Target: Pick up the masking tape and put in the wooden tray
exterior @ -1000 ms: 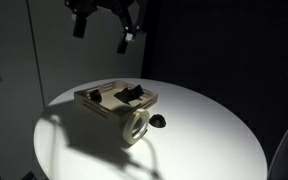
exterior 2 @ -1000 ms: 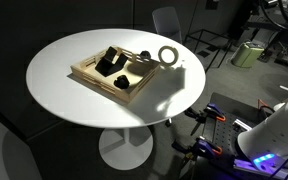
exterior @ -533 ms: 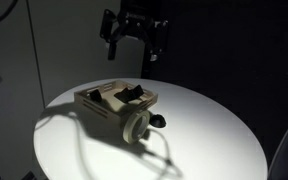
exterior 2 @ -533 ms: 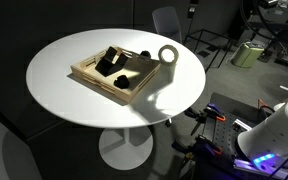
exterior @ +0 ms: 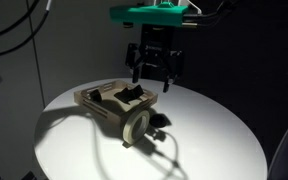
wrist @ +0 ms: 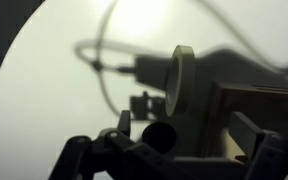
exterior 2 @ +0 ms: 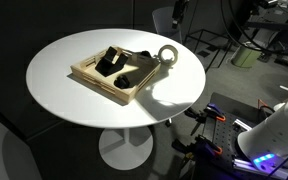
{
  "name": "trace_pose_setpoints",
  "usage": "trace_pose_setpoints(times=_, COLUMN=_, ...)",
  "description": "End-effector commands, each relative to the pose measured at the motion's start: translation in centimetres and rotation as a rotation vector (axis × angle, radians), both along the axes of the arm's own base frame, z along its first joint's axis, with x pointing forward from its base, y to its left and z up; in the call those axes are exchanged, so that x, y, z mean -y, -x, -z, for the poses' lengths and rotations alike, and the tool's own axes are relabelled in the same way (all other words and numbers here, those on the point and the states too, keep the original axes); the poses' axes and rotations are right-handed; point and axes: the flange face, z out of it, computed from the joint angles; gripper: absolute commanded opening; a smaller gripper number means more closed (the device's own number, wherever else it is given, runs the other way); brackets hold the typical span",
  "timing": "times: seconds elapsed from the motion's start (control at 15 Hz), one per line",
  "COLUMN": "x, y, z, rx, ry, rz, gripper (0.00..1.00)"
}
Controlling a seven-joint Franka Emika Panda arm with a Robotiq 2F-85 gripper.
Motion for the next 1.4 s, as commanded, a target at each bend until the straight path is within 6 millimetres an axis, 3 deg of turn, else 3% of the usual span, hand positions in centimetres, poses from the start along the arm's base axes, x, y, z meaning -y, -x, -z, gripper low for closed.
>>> trace_pose_setpoints(times=0.0, x=0.1, y=-0.5, z=1.9, rx=-0.002, ry=0.030, rz=0.067, gripper=1.00)
trace_pose_setpoints(times=0.33, x=-0.2, y=-0.1, z=4.7, rx=-0.033, ry=0.029, rz=0.106, gripper=1.00)
trace_pose_setpoints(times=0.93, x=0.6, y=2.4, z=8.6, rx=-0.074, ry=0.000, rz=0.126, gripper=1.00)
trace_pose_setpoints(times=1.33, x=-0.3, y=2.4, z=9.4, rx=-0.070, ry=0.002, rz=0.073, gripper=1.00)
